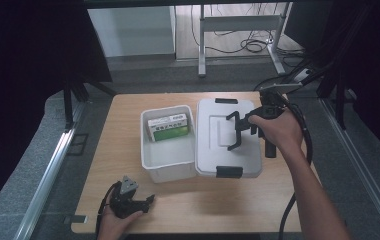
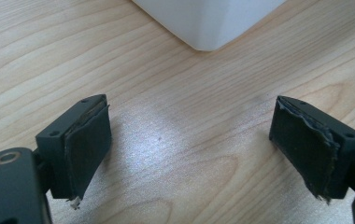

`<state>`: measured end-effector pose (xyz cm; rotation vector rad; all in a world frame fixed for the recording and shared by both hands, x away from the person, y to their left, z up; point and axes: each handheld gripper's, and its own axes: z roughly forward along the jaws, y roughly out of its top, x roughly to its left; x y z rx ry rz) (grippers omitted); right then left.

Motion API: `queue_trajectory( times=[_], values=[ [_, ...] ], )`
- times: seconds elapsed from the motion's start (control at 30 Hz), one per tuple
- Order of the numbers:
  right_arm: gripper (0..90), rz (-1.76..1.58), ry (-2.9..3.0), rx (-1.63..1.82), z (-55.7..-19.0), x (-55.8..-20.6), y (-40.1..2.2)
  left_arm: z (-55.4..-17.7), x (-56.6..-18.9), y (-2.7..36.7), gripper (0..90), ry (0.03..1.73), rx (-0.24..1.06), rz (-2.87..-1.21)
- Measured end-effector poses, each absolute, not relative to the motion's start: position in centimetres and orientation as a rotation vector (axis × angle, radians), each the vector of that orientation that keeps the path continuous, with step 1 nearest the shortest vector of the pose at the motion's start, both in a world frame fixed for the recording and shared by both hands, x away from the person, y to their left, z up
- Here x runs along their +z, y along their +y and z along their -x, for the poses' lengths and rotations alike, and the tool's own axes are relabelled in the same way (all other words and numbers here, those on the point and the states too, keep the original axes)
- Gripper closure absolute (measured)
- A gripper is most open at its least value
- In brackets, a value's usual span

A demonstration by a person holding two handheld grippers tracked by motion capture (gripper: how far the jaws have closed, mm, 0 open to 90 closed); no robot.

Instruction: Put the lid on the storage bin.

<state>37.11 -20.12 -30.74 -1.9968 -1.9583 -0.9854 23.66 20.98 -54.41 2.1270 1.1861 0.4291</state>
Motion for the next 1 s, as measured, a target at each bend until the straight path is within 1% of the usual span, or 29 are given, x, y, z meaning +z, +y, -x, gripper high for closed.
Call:
queue_trajectory(
  times=[0.7,1.0],
  values=[
    [84.5,1.934,-1.988,-0.982,-37.9,-30.2,-17.6,-23.7,-54.4,21.0,12.7,1.184,0.431,-2.126],
    [84.5,1.921,-2.012,-0.958,-38.3,-30.5,-16.2,-23.7,-54.4,21.0,12.7,1.183,0.43,-2.127]
  ],
)
